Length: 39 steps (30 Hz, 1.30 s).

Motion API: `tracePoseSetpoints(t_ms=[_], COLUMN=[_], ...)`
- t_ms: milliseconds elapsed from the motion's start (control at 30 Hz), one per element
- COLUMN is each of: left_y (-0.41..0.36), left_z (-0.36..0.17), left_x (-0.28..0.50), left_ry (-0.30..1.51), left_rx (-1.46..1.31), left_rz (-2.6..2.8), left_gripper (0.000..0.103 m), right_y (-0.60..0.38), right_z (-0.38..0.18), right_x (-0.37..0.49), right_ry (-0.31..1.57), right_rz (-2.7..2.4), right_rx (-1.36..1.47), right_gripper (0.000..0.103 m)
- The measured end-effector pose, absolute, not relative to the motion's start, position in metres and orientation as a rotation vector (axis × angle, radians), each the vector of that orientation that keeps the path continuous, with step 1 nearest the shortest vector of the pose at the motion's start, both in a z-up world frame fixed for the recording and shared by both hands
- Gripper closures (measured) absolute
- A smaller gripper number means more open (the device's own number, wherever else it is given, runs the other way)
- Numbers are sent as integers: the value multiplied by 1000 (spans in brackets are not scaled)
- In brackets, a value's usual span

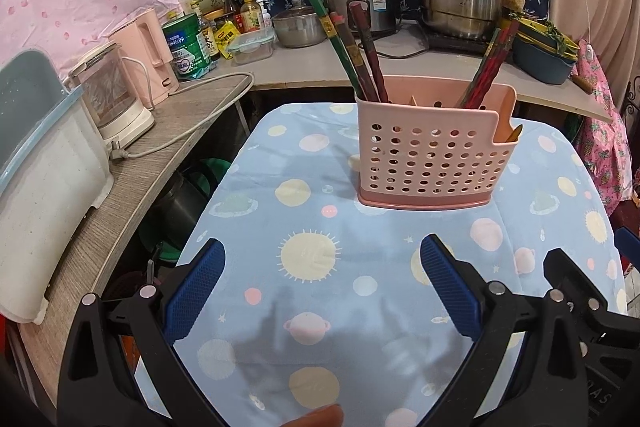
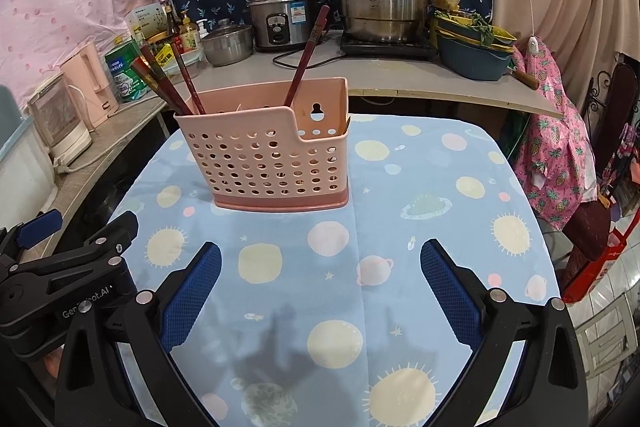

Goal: Organize utensils

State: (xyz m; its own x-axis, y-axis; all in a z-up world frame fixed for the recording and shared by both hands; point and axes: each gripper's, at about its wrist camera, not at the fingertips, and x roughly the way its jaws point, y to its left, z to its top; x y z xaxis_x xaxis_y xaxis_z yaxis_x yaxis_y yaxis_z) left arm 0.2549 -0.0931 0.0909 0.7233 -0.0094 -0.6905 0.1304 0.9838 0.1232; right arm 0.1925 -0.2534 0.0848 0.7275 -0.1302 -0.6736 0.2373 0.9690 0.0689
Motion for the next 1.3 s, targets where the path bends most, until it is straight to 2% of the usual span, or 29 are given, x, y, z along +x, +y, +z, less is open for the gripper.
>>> tracePoseSetpoints(t_ms=[1300], left_y=[-93], left_z=[85], left_x=[272], left_ry=[770], left_rx=[148], left_rz=[-57], left_gripper=[9], right_y=[-261], right_z=[77], right_x=[205], right_ry=[735], right_rz=[-219], right_rx=[153], right_gripper=[7])
